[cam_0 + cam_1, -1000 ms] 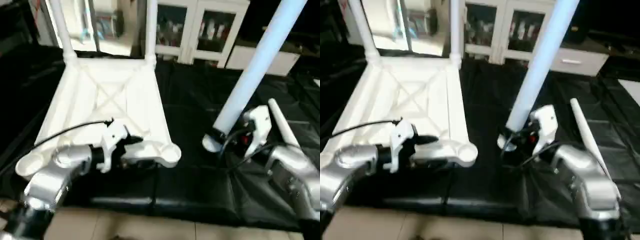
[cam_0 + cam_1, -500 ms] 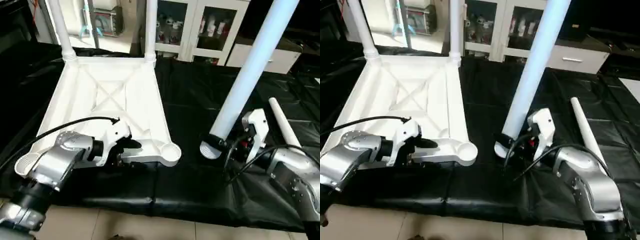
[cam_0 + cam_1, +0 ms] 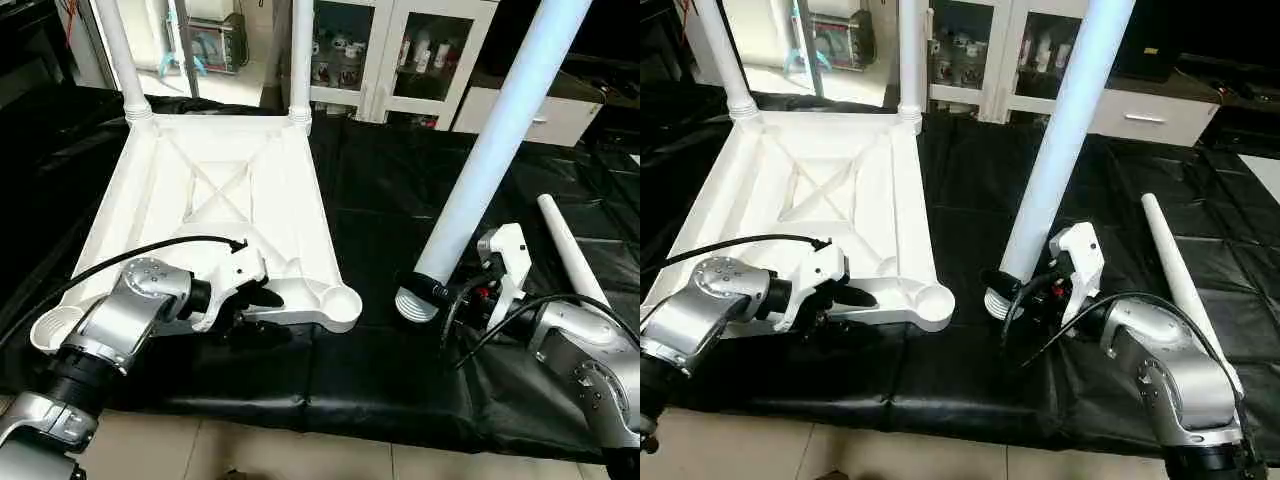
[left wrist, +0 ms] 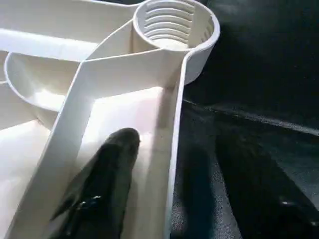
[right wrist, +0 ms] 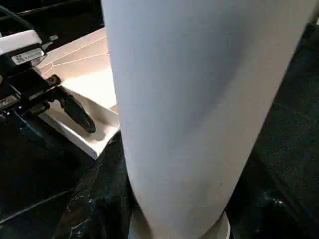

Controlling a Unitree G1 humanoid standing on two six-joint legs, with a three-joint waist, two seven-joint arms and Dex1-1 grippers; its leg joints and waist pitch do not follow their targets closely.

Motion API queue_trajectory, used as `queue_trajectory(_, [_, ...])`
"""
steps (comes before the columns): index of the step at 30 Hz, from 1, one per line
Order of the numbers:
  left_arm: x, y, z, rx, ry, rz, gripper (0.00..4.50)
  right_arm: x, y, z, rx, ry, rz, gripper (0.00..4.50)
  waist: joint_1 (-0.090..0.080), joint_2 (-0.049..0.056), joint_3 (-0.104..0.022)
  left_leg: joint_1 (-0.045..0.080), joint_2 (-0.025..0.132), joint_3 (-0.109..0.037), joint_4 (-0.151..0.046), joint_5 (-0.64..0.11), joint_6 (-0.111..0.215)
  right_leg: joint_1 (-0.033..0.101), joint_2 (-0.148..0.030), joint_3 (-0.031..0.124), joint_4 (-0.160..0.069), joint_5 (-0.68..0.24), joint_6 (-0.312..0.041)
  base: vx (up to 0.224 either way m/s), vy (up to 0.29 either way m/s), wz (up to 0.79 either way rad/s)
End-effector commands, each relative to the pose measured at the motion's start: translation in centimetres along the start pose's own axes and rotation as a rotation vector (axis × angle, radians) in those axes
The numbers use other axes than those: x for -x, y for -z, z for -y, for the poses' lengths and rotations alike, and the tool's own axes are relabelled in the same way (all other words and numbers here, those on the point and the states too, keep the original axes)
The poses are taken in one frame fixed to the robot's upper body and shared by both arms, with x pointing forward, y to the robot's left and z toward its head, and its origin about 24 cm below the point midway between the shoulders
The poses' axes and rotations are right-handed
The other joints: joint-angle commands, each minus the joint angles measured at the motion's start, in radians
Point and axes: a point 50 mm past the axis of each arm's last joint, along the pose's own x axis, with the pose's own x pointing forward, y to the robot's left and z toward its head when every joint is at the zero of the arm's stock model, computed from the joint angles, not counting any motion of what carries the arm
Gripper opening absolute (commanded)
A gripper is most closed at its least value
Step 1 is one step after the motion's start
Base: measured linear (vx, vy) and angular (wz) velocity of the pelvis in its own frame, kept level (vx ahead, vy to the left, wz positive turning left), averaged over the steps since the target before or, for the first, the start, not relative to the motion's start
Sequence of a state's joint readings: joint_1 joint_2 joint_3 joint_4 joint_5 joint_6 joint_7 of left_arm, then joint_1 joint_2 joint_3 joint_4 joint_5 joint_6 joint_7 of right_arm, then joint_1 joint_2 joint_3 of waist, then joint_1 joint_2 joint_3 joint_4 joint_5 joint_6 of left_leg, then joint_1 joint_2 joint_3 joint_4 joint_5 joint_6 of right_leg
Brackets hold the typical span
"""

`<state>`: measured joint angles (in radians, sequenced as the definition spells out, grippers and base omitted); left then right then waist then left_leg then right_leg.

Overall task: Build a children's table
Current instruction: Pick table leg

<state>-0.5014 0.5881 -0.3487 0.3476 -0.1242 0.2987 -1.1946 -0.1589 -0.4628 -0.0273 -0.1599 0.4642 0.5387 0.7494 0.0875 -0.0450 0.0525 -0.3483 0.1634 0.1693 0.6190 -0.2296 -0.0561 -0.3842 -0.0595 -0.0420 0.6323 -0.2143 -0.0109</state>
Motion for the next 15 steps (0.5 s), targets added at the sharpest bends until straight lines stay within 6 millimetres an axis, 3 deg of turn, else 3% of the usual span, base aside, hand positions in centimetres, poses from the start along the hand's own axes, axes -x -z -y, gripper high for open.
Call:
queue_trajectory(1, [0.5, 0.1, -0.2, -0.003, -0.011, -0.015, 2.55, -0.1, -0.9, -0.1, 0.028, -0.009, 0.023, 1.93, 0.001, 0.011, -0.058, 0.008, 0.068, -0.020, -0.084, -0.062, 0.015, 0.046, -0.094, 0.052, -0.058, -0.002, -0.262, 0.000, 0.000, 0.00])
queue_trajectory(15, [0.2, 1.0, -0.1, -0.011, 0.000, -0.057, 1.27, -1.1, -1.6, -0.2, 0.054, -0.044, 0.032, 1.93, -0.001, 0.010, -0.057, 0.009, 0.070, -0.019, -0.087, -0.078, 0.006, 0.044, -0.095, 0.052, -0.060, -0.023, -0.255, 0.000, 0.000, 0.00])
